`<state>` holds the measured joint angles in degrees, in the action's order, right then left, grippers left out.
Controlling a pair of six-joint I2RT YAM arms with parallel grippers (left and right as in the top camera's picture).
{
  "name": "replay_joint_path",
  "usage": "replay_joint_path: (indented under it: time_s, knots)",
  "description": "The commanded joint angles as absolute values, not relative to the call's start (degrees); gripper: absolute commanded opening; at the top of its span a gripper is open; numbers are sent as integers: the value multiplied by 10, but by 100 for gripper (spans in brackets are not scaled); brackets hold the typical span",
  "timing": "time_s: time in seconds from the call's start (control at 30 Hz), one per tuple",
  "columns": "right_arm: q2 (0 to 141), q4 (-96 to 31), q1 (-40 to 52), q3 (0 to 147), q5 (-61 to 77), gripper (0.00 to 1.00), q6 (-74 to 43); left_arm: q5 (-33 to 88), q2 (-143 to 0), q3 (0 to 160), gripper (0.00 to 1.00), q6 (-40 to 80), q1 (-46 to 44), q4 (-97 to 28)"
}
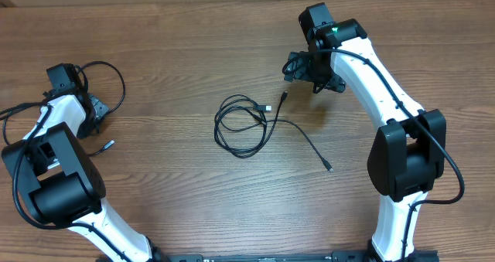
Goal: Untangle cables
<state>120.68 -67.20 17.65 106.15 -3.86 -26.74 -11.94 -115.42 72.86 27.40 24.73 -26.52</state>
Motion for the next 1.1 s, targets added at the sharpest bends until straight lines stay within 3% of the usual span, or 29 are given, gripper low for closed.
replay_joint_path:
  time_s: [0.0, 0.17, 0.23, 0.4, 0.6, 0.7, 0.77, 0.83, 1.07]
  knots:
    - [1206, -671, 175, 1060, -44, 100, -267, -134, -1169, 720, 16, 241, 250, -254]
    - [1206, -671, 175, 1060, -44, 100, -267, -5, -1169, 734, 27, 201, 250, -246]
    - [1206, -671, 175, 1060, -44, 100, -267, 72, -1165, 769, 39, 193, 246, -272]
    - [1206, -671, 175, 1060, -44, 100, -267, 194, -1152, 954, 53, 194, 223, -458]
    - [1206, -671, 175, 1060, -44, 100, -267, 240, -1156, 1015, 49, 192, 161, -616]
    - [1206, -671, 175, 1060, -44, 100, -267, 224, -1158, 993, 50, 193, 127, -629]
    - [1206, -671, 175, 1060, -44, 100, -267, 225, -1158, 964, 59, 193, 93, -627]
    - [1206, -671, 175, 1060, -44, 100, -267, 223, -1158, 943, 62, 193, 65, -623]
    - [1206, -671, 175, 1060, -44, 100, -267, 220, -1158, 915, 64, 193, -25, -607]
